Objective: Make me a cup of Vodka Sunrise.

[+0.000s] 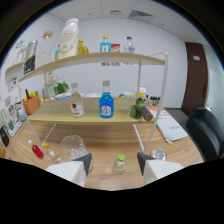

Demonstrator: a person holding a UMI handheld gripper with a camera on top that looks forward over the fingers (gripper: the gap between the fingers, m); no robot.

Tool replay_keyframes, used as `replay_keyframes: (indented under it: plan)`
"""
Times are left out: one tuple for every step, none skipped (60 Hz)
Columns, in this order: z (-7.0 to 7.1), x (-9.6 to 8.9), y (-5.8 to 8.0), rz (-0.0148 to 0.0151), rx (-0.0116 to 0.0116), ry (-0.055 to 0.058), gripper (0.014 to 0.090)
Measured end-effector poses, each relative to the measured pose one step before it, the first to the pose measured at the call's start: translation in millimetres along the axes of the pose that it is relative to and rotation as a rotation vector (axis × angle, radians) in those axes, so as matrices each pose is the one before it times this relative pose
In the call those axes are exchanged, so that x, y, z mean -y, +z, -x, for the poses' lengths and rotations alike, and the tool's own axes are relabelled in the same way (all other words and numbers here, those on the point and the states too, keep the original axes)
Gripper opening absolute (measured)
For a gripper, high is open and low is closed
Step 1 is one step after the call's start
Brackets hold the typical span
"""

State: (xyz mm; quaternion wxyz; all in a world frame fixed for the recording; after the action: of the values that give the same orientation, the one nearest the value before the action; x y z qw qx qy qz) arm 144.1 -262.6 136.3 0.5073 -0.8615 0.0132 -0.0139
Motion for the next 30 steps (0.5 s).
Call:
replay_keyframes:
  plan:
    - [1.89, 2.13, -5.05, -0.00098, -0.00227, -0.0022, 0.0852]
    - [2.51, 1.95, -5.02, -0.00153, -0.00133, -0.0014, 0.0851]
    - [2.39, 1.66, -4.93, -0.00098, -0.00114, -0.0007, 0.0851]
    - [2.59, 1.23, -5.24, -0.00102, -0.00121, -0.0003, 0.0848]
    - [2.45, 0.94, -4.43, 0.00071, -0.00200, -0.0015, 0.0848]
    - [2.53, 1.07, -4.42, 0.00098, -0.00177, -0.0026, 0.0850]
    - [2.46, 0.49, -4.30, 0.00024, -0.00134, -0.0030, 0.0850]
    - [2.68, 0.39, -4.12, -0.00065, -0.00091, -0.0017, 0.0849]
    - [3.10, 0.25, -3.88, 0.00007, -0.00010, -0.0015, 0.0849]
    - [3.14, -0.29, -3.69, 0.00134, 0.00029, -0.0024, 0.0849]
    - [3.05, -0.40, -3.60, 0.00151, -0.00024, -0.0036, 0.0851]
    - [2.95, -0.43, -3.27, 0.00110, -0.00057, -0.0036, 0.0851]
    - [3.32, -0.65, -3.28, 0.00114, -0.00038, -0.0021, 0.0853]
    - [3.48, -0.92, -3.07, 0.00191, 0.00040, -0.0014, 0.0853]
    - [3.18, -1.06, -2.95, 0.00133, 0.00028, -0.0021, 0.0852]
    - [3.51, -0.71, -2.50, 0.00076, 0.00185, -0.0016, 0.0856]
    - [3.32, -0.80, -2.31, 0.00000, 0.00165, -0.0015, 0.0858]
    - [3.90, -1.59, -2.97, 0.00226, 0.00109, 0.0000, 0.0859]
    - [3.86, -1.90, -1.97, 0.00382, 0.00310, -0.0008, 0.0862]
    - [3.76, -2.47, -1.89, 0.00596, 0.00450, -0.0019, 0.0861]
    - [3.14, -2.85, -1.55, 0.00678, 0.00302, -0.0025, 0.0860]
    - [2.34, -3.01, -1.40, 0.00699, 0.00037, -0.0020, 0.0857]
    - [1.97, -2.88, -0.92, 0.00689, -0.00084, -0.0006, 0.0857]
    - [1.94, -2.98, -1.00, 0.00660, -0.00080, 0.0012, 0.0856]
    - [2.15, -2.57, -0.92, 0.00529, 0.00026, 0.0028, 0.0857]
    - [2.16, -2.29, -1.13, 0.00340, 0.00133, 0.0036, 0.0854]
    - [1.28, -1.45, -0.87, 0.00219, 0.00220, 0.0031, 0.0855]
    - [2.09, -1.36, -0.73, 0.00078, 0.00173, 0.0028, 0.0855]
    - [1.78, -1.52, -0.85, 0.00011, 0.00139, 0.0010, 0.0854]
    - [1.28, -1.98, -1.05, 0.00066, 0.00099, -0.0010, 0.0856]
